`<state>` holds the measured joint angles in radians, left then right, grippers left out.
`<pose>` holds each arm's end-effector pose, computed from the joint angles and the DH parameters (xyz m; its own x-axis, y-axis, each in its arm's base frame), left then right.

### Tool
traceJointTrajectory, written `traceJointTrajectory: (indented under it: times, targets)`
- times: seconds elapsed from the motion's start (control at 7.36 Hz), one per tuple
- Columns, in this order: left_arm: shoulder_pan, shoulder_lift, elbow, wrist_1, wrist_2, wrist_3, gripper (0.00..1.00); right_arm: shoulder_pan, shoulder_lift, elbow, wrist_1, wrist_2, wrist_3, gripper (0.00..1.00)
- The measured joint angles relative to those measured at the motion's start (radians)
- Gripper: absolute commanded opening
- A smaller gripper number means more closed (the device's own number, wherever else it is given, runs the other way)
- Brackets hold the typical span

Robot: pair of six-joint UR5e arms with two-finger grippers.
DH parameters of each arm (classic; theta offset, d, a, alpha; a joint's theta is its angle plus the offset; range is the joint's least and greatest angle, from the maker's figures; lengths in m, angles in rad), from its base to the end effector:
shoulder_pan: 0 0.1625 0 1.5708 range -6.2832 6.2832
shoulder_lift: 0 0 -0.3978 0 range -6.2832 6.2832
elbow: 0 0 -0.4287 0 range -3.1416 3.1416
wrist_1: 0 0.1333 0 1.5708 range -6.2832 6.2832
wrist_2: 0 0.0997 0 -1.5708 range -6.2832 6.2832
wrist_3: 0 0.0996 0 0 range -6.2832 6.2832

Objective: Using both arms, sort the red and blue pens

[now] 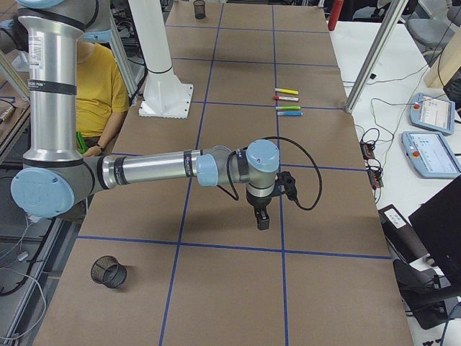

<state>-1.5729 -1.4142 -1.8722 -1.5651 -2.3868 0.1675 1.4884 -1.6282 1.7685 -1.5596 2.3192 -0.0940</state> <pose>-0.0617 -0.4702 0.5473 0.6761 0.2633 -0.6882 -0.1122 0.9599 0.2570 0.0232 -0.5149 0.5568 0.7110 -0.2544 0.6555 0.1488 0.9656 0.2134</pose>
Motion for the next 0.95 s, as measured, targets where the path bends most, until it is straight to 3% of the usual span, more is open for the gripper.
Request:
traceJointTrajectory:
  times: [0.54, 0.95]
  targets:
    - [0.006, -0.080, 0.032, -0.058, -0.018, -0.013, 1.00, -0.038, 0.078, -0.020, 0.028, 0.005, 0.016, 1.00]
    - [0.102, -0.160, 0.029, -0.101, -0.019, -0.072, 1.00, -0.119, 0.163, -0.019, 0.062, 0.018, 0.052, 1.00]
